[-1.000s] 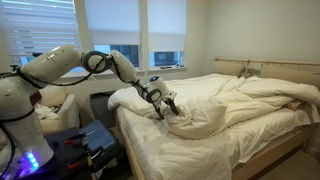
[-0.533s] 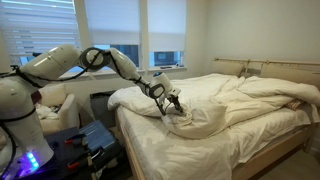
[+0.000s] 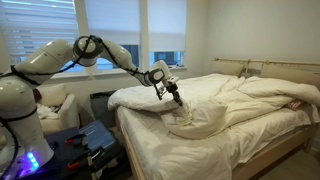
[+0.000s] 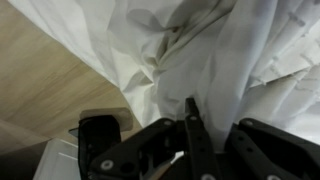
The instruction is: Spread the bed
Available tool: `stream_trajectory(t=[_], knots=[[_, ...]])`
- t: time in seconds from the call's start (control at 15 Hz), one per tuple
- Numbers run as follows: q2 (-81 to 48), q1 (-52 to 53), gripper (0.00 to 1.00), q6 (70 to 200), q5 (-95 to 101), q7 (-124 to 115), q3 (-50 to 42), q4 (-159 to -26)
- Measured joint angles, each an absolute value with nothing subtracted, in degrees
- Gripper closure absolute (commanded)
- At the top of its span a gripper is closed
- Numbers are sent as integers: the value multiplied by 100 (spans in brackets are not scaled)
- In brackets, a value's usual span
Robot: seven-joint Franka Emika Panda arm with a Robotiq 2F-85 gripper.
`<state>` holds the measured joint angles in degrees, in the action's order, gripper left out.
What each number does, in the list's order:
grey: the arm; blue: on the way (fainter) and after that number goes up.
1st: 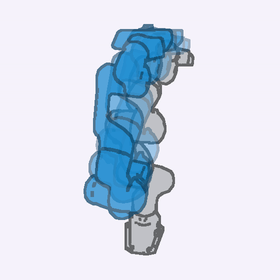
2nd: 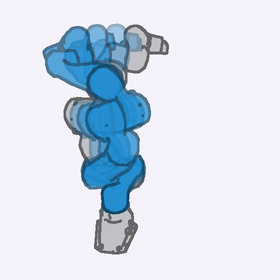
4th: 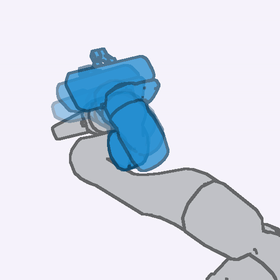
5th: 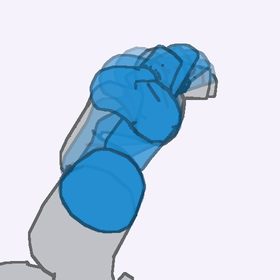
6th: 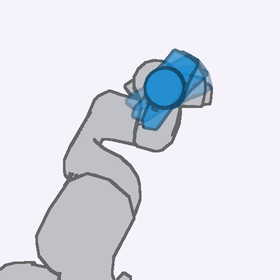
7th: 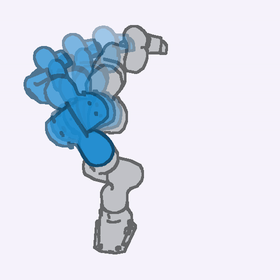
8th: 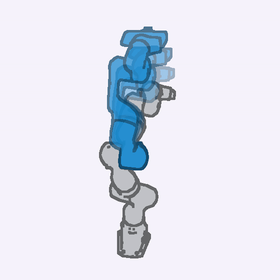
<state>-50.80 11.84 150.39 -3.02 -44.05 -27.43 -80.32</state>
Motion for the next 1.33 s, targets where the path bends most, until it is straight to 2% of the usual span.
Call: stream_trajectory(t=[0.47,0.87,1.33], knots=[[-4290,1608,99,14146,1088,-5602,-3055,-8966],[-3096,1871,99,13539,2399,-6734,-3045,-10265],[-1413,1713,99,12448,3617,-8054,-2237,-11963]])
